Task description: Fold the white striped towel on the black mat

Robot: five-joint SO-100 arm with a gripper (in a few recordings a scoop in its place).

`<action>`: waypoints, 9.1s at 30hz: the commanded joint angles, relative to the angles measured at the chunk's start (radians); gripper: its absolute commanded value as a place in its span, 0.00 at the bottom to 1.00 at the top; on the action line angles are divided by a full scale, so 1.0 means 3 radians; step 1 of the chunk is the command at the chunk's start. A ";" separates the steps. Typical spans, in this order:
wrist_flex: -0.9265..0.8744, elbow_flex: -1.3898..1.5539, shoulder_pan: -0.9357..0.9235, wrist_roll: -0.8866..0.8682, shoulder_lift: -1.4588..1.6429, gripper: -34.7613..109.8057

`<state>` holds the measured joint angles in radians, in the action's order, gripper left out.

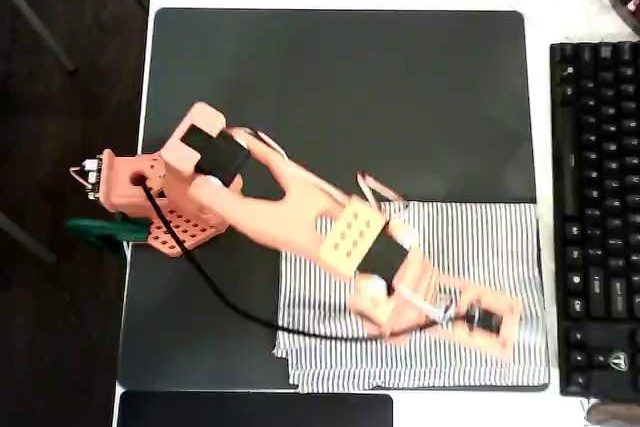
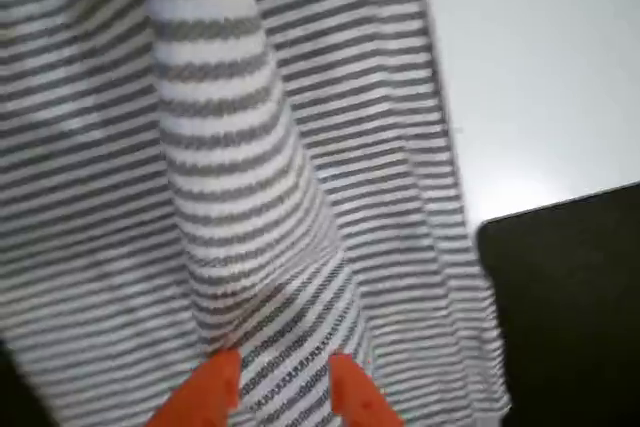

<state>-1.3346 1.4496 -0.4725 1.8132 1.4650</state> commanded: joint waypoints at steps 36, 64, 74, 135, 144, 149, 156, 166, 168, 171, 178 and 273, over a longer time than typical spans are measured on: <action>0.0542 0.2853 -0.1058 -0.2587 0.2086 0.24; -0.0205 0.2838 -0.1150 -0.2976 0.3017 0.35; 0.1227 0.3922 -0.1074 -0.2945 0.2761 0.35; -0.0639 0.0378 -0.0465 -0.3533 0.1278 0.24; -0.0251 -0.0665 0.0077 -0.3646 -0.0051 0.24; 0.0164 -0.0731 0.0220 -0.3308 -0.0414 0.24; 0.0685 -0.0879 0.0337 -0.3278 -0.0793 0.41; 0.0005 -0.1365 0.0419 -0.2316 -0.0603 0.41; -0.0153 -0.1268 0.0399 -0.1897 -0.0486 0.41; -0.0332 -0.1089 0.0424 -0.1314 -0.0343 0.42; -0.0787 -0.0879 0.0757 -0.0031 -0.0199 0.45; 0.1053 0.3334 0.1677 -0.1217 0.3145 0.24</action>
<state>-1.0216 2.3915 0.0414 1.4542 2.2902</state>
